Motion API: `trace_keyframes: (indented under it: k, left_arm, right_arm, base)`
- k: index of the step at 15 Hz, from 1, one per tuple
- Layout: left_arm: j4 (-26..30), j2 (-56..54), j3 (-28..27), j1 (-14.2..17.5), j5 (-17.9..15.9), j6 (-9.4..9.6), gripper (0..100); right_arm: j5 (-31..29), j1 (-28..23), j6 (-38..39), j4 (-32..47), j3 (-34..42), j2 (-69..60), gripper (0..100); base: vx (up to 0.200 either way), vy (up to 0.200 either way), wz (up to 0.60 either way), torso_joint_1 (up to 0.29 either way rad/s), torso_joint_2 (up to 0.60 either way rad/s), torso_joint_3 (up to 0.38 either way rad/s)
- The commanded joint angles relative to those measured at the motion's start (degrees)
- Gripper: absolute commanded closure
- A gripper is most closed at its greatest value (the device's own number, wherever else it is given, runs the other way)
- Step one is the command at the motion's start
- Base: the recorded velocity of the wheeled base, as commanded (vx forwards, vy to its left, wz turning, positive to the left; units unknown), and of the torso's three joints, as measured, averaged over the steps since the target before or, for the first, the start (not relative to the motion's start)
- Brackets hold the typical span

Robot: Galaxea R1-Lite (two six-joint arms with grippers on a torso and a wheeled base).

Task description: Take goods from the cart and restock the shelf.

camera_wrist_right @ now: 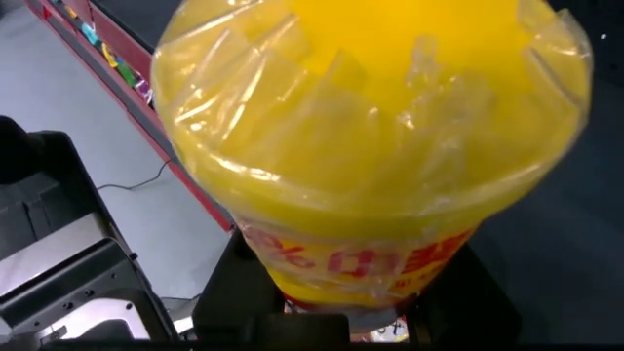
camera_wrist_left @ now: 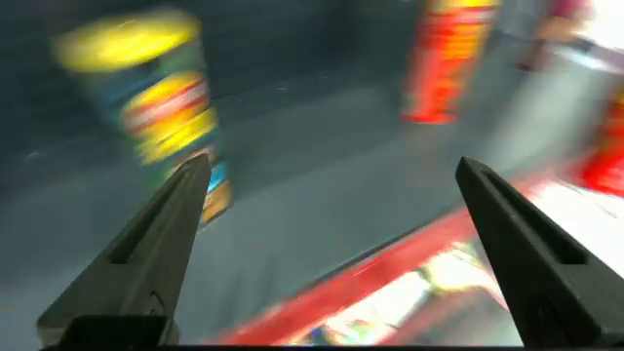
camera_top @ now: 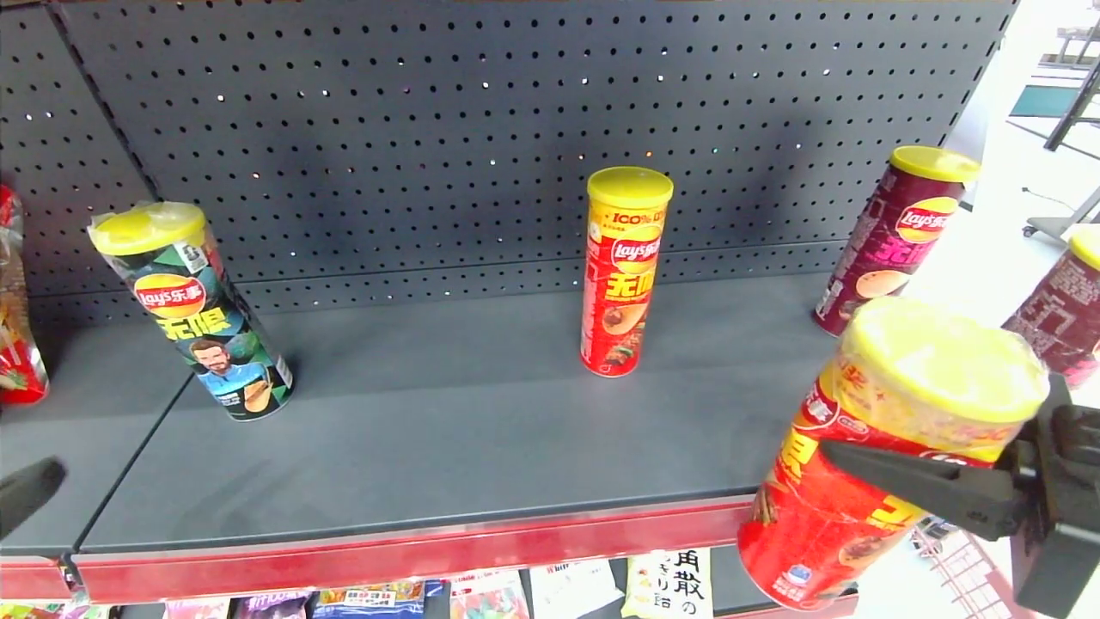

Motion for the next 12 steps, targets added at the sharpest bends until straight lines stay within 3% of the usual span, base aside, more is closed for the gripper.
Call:
trace_keyframes:
  k: [1, 3, 6, 10, 12]
  left_arm:
    - [-3.3, 29.7, -12.7, -15.1, -9.2, 1.79, 0]
    - [-6.5, 39.3, -17.7, -20.7, -9.1, 1.79, 0]
    - [-9.2, 50.5, -25.9, -24.8, -7.6, 2.23, 0]
    - [-12.8, 57.3, -29.4, -26.7, -6.7, 2.49, 0]
    - [-15.9, 61.2, -31.0, -26.4, -4.7, 3.81, 0]
  right_arm:
    - [-0.2, 0.3, 0.3, 0.0, -1.9, -0.3, 100]
    - [-0.3, 0.2, 0.4, 0.1, -3.1, -0.6, 100]
    - [-0.5, -1.1, 2.6, 0.2, -3.2, -0.7, 100]
    - [-0.5, -2.1, 3.0, 0.2, -2.9, -1.1, 100]
    - [-0.5, -2.0, 3.0, 0.2, -2.9, -1.1, 100]
  base:
    - [0.0, 0.0, 0.0, 0.0, 0.0, 0.0]
    - [0.0, 0.0, 0.0, 0.0, 0.0, 0.0]
    - [0.0, 0.0, 0.0, 0.0, 0.0, 0.0]
    - [0.0, 0.0, 0.0, 0.0, 0.0, 0.0]
    - [0.0, 0.0, 0.0, 0.0, 0.0, 0.0]
